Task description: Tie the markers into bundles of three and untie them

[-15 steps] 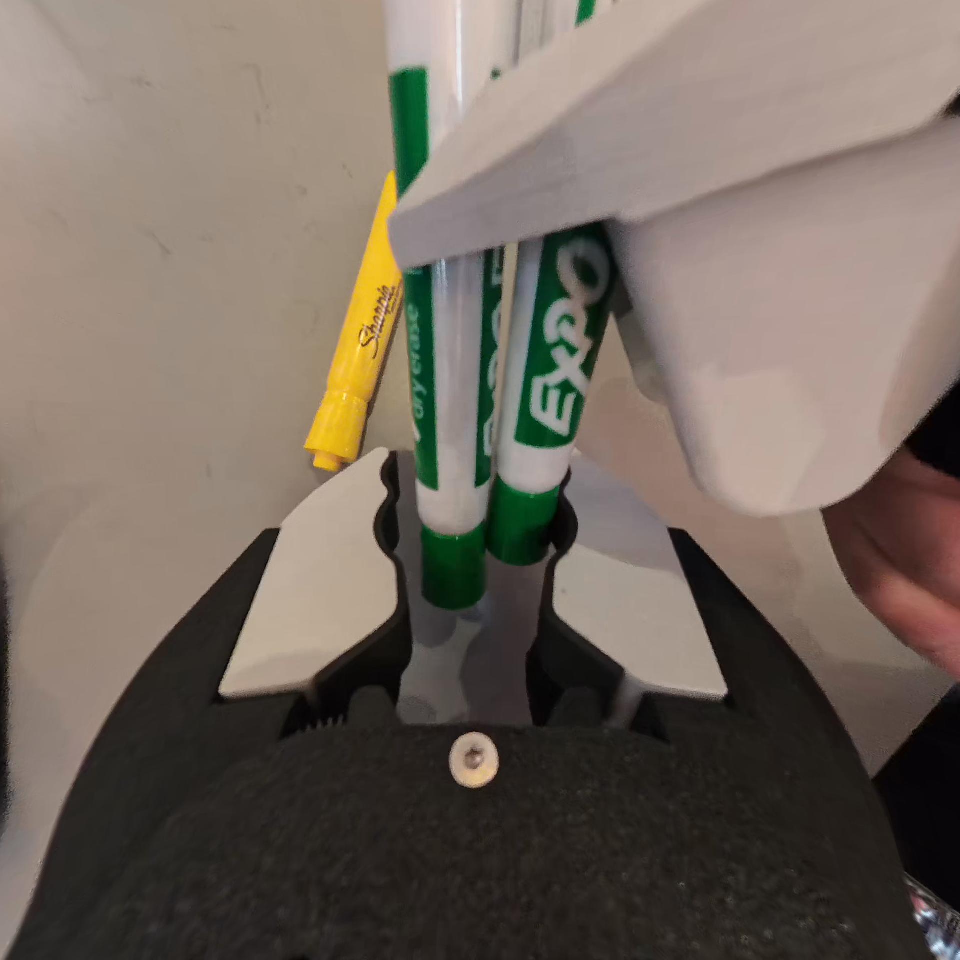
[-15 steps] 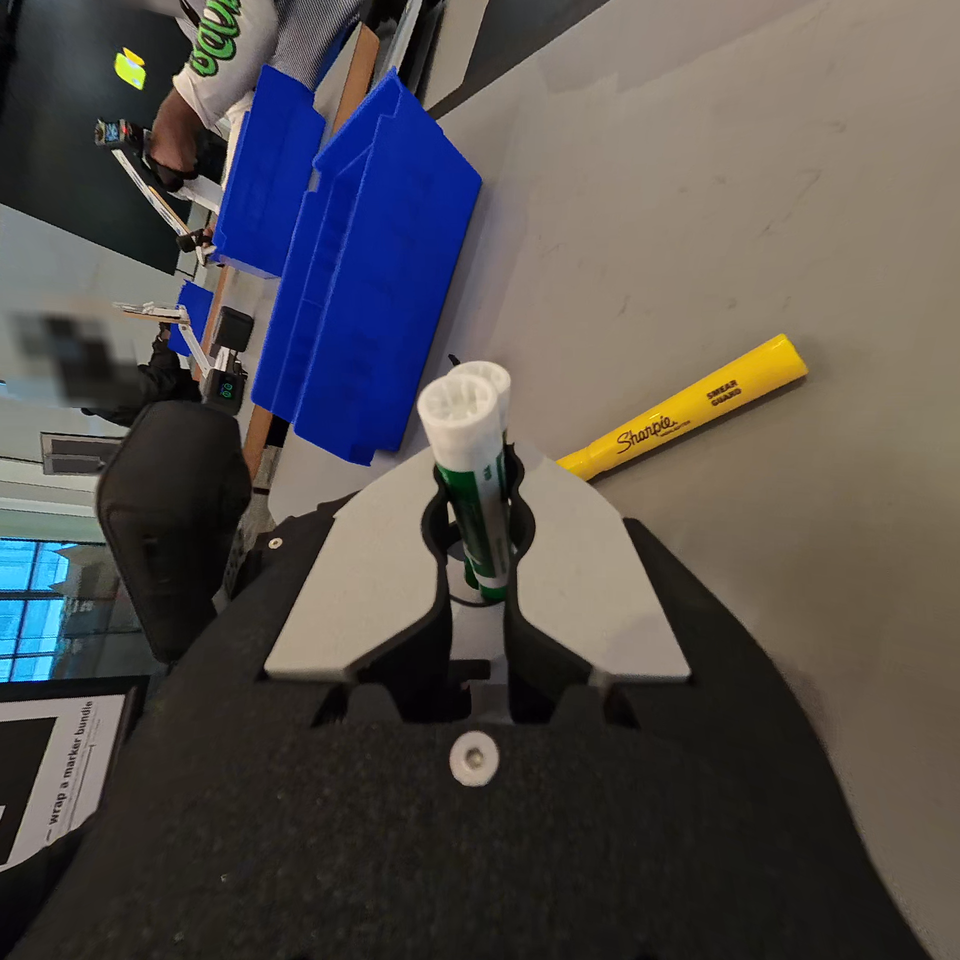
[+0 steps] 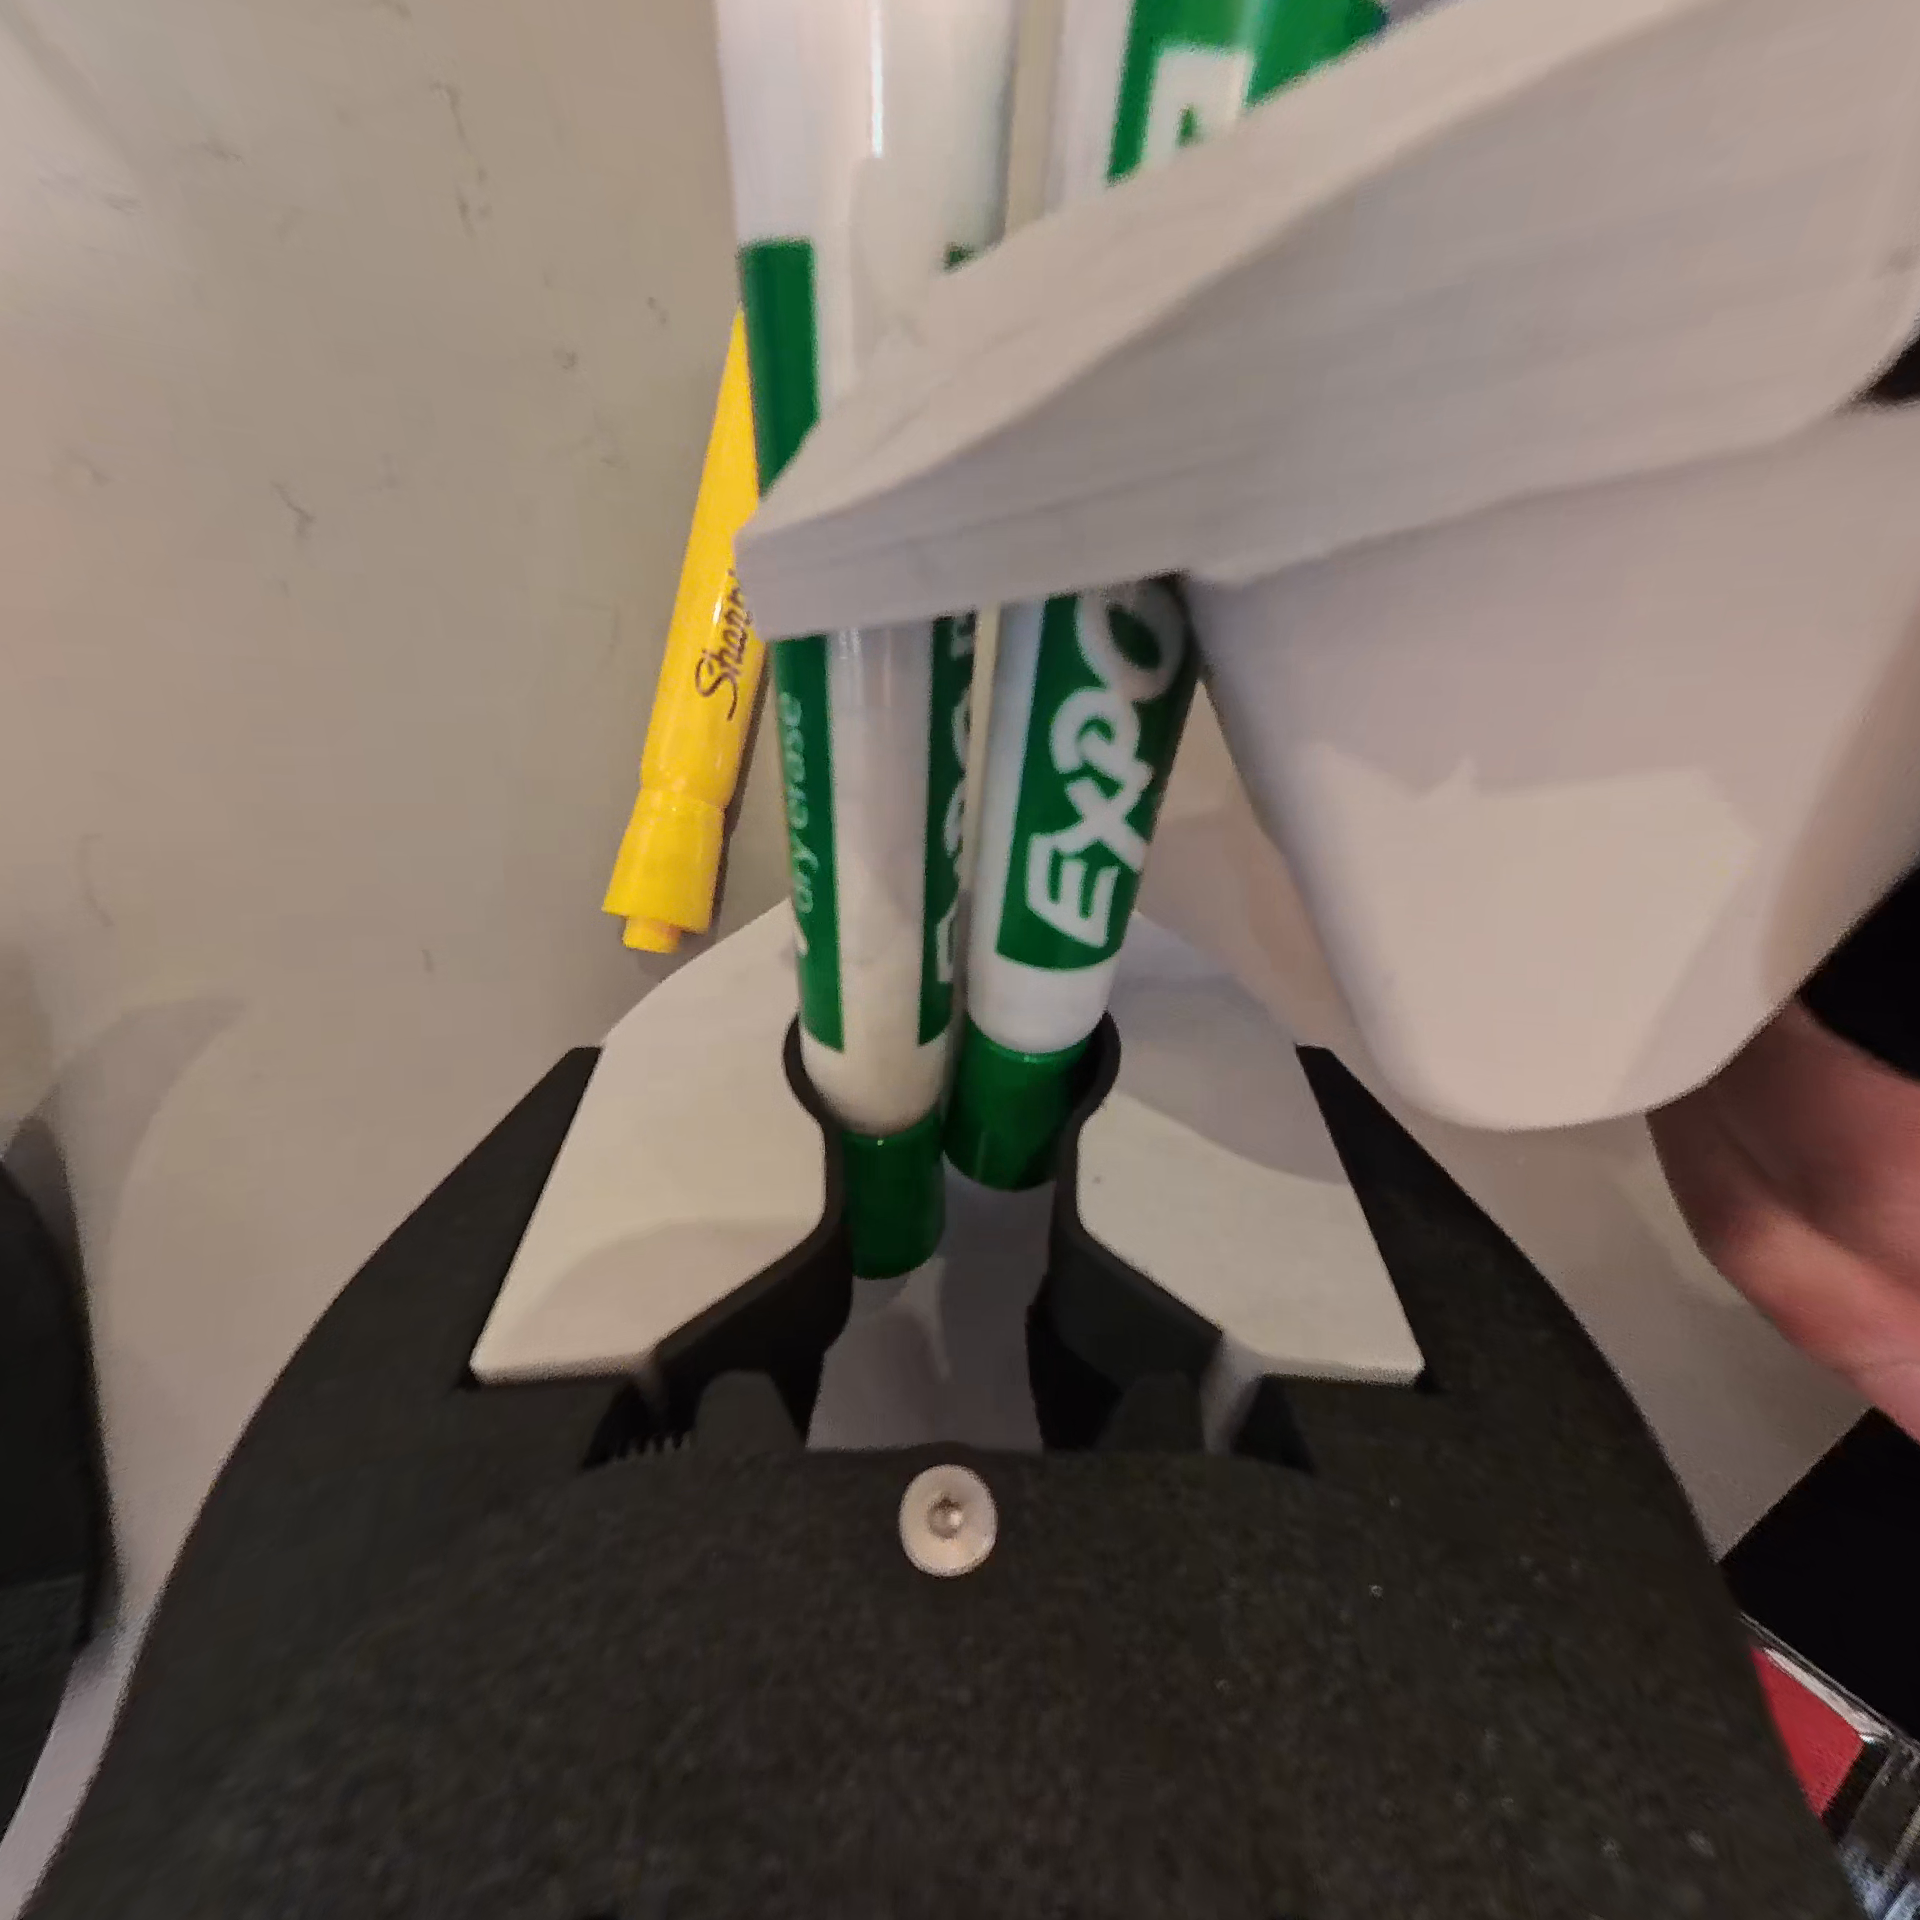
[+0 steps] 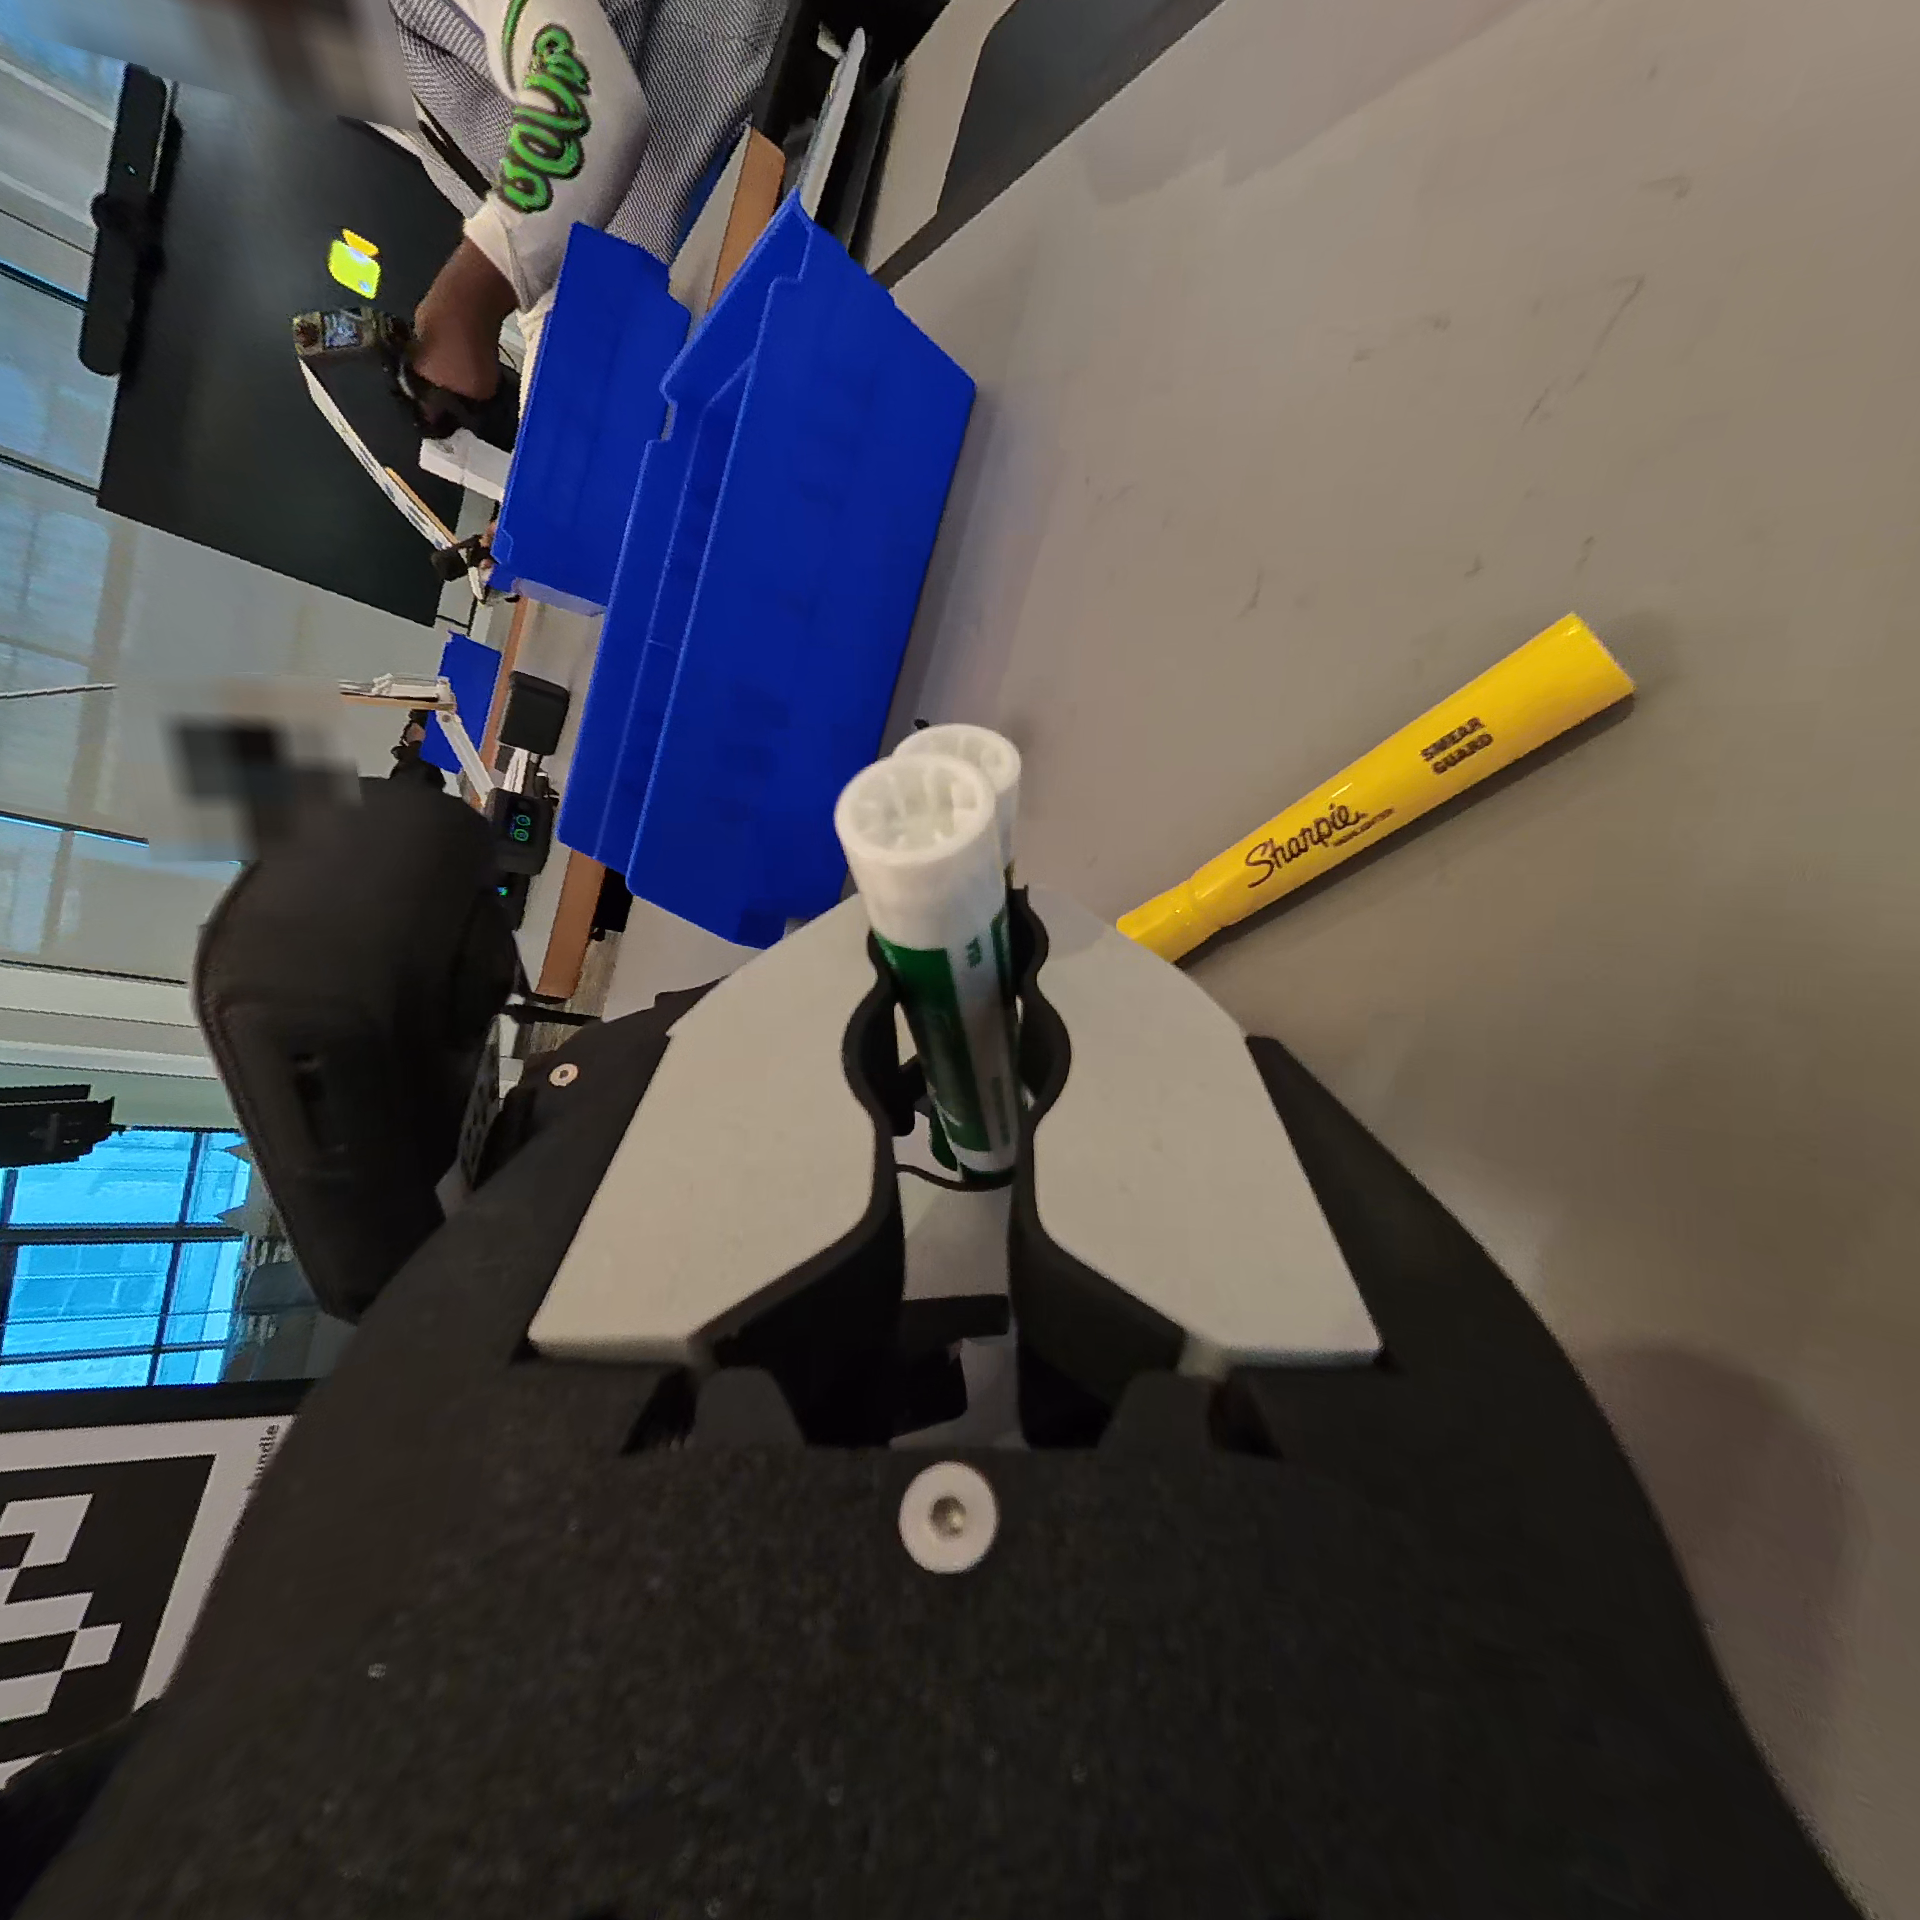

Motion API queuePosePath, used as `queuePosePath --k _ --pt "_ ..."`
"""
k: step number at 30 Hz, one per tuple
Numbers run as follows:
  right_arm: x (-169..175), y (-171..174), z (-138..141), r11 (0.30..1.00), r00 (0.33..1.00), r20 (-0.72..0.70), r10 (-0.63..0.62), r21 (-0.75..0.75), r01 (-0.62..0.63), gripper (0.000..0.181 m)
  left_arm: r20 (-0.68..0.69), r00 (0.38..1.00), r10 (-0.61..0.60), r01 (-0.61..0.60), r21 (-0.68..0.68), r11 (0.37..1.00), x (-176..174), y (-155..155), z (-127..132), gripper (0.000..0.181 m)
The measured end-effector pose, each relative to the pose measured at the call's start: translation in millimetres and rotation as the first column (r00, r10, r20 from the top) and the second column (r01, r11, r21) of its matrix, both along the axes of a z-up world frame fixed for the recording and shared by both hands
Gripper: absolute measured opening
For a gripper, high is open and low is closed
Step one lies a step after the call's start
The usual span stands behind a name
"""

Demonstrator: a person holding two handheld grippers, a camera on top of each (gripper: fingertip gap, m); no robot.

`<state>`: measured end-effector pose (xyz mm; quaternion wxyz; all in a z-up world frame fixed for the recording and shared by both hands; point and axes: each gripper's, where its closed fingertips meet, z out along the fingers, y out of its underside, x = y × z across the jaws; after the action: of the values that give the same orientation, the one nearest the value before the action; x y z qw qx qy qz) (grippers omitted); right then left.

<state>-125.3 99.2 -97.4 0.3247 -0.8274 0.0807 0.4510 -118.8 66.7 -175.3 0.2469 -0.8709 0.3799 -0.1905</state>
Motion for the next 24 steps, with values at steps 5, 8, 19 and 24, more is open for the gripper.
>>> queuePosePath --k 5,8,19,24 --pt "2 -1 -2 1.0 1.0 -0.025 -0.006 -0.006 0.006 0.018 -0.035 0.999 -0.019 0.02 0.003 1.0 -1 -1 -2 0.04" --pt "2 -2 -4 1.0 0.999 -0.052 0.002 -0.006 -0.002 0.018 -0.055 0.998 -0.034 0.035 0.006 0.999 -3 -1 -3 0.04" --pt "-1 -8 -8 0.997 0.995 -0.061 0.079 0.026 -0.078 0.02 -0.026 0.994 -0.11 0.108 -0.055 0.993 -5 -12 -4 0.04" --pt "-2 -10 -8 0.99 0.99 -0.047 0.13 0.053 -0.127 0.024 -0.02 0.99 -0.14 0.138 -0.066 0.988 -7 -15 -2 0.04"
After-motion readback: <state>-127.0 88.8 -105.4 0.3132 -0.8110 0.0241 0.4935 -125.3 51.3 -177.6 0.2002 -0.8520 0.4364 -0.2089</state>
